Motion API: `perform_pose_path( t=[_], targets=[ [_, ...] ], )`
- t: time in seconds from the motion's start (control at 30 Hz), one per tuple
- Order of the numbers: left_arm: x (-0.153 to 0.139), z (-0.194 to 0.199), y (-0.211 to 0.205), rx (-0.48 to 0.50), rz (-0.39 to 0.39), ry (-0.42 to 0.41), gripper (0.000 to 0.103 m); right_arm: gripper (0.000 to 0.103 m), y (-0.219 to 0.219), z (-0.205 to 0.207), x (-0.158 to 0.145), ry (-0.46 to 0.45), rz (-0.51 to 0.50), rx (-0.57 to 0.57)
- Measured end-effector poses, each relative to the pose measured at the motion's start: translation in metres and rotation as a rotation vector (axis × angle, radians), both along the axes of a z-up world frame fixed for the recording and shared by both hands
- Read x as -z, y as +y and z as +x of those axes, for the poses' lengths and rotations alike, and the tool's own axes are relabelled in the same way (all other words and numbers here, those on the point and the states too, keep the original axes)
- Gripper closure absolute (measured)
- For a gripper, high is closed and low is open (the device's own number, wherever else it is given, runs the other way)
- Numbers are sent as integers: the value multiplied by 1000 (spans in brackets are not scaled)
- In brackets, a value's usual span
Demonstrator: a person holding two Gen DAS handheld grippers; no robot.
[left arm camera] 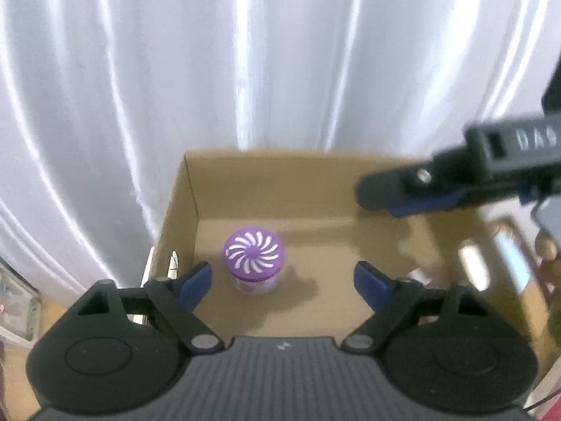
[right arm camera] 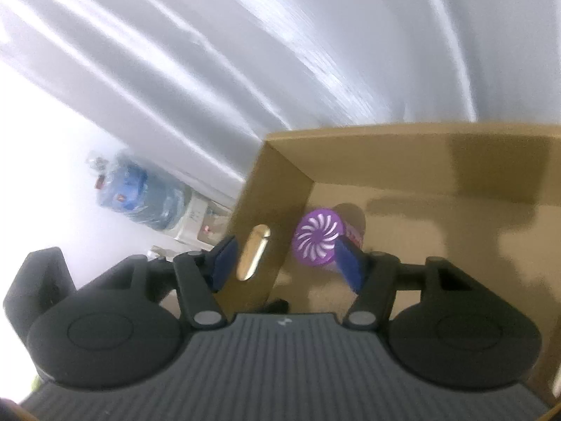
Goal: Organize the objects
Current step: 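Lower the jar into the box and open the right gripper, then withdraw the right gripper from the box toward the white box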
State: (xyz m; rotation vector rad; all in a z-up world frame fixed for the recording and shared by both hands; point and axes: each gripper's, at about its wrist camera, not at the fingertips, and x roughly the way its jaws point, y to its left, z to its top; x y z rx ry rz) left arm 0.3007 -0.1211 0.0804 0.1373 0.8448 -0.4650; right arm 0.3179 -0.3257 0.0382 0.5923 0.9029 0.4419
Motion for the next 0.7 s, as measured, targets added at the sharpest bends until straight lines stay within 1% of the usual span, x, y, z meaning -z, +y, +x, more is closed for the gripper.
perform_pose_path(
  t=[0.03, 0.1, 0.17, 0.2, 0.23, 0.3, 0.33, 0.37, 0.43, 0.47, 0.5, 0.53, 0.57, 0.7],
  targets=[
    [-17, -18, 3, -7, -21, -15, 10, 36, -3, -15, -8, -29, -12, 3],
    [-40, -54, 16, -12, -61, -38, 9, 33, -10, -44, -22, -78, -24, 10],
    [-41, -82, 22, -14, -97, -57, 9, 29, -15, -72, -31, -113, -24, 11],
    [-43, -96, 25, -17, -115, -64, 8, 25, -17, -89, -35, -134, -24, 12],
    [-44, -113, 29, -24, -131, -73, 5, 24, -20, -105, -38, -150, -26, 13],
    [-46, -144, 35, -40, -150, -92, 5, 20, -25, -135, -43, -179, -37, 15],
    [-44, -156, 38, -51, -157, -100, 4, 20, -25, -151, -44, -193, -49, 16],
    [-27, -163, 40, -67, -162, -106, 3, 19, -27, -164, -45, -203, -61, 18],
    [-19, -186, 45, -92, -172, -113, 2, 14, -24, -190, -43, -215, -90, 23],
    [-8, -195, 47, -104, -177, -111, 2, 12, -22, -199, -42, -217, -103, 24],
    [-4, -205, 50, -116, -176, -106, 2, 11, -19, -209, -40, -220, -118, 25],
    [1, -215, 52, -128, -171, -101, 2, 11, -15, -220, -40, -224, -134, 22],
    [19, -216, 54, -136, -164, -97, 2, 9, -10, -229, -38, -226, -149, 21],
    [34, -244, 65, -188, -136, -91, 0, 7, 8, -259, -34, -226, -234, 27]
  ],
)
